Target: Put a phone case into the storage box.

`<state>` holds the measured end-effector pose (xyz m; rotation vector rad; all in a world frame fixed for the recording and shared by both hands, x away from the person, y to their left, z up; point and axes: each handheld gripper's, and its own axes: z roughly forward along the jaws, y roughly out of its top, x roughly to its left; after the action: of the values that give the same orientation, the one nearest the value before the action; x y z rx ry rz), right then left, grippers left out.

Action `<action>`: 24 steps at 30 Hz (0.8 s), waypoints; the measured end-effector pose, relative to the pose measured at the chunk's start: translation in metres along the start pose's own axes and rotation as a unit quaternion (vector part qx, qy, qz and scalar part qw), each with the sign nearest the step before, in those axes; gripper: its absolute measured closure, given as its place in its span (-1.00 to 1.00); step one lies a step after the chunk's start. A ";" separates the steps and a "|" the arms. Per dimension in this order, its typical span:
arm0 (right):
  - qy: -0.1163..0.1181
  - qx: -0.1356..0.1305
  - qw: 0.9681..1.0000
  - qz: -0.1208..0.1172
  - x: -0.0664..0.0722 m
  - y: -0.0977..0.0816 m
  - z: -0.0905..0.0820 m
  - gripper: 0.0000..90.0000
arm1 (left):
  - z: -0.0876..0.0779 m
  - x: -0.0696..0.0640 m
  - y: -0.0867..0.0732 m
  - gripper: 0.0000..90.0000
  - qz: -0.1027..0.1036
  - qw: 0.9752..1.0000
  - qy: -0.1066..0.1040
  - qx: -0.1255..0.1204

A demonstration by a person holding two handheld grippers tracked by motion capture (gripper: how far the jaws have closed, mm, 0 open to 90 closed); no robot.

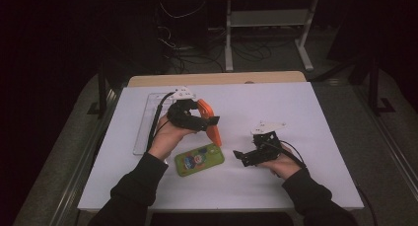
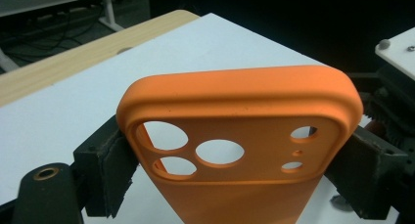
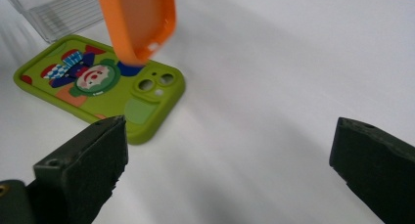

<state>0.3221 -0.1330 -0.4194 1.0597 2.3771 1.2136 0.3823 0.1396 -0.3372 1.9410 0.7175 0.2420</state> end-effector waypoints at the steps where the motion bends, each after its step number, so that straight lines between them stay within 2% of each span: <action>1: 0.000 -0.002 1.000 0.005 -0.001 -0.001 -0.002 -1.00 | -0.002 0.002 0.001 -0.69 -0.001 1.000 0.001 -0.003; 11: -0.012 -0.008 1.000 0.011 -0.013 -0.017 -0.021 -1.00 | -0.017 0.019 0.018 -0.68 -0.005 1.000 0.023 -0.013; 20: -0.019 -0.001 1.000 0.006 -0.018 -0.028 -0.030 -1.00 | -0.033 0.038 0.039 -0.68 0.011 0.998 0.056 -0.011; 24: -0.022 0.001 1.000 0.006 -0.020 -0.033 -0.035 -1.00 | -0.039 0.047 0.048 -0.68 0.009 0.997 0.075 -0.016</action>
<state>0.3008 -0.1805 -0.4254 1.0923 2.3433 1.1797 0.4197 0.1812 -0.2833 1.9143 0.7879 0.4110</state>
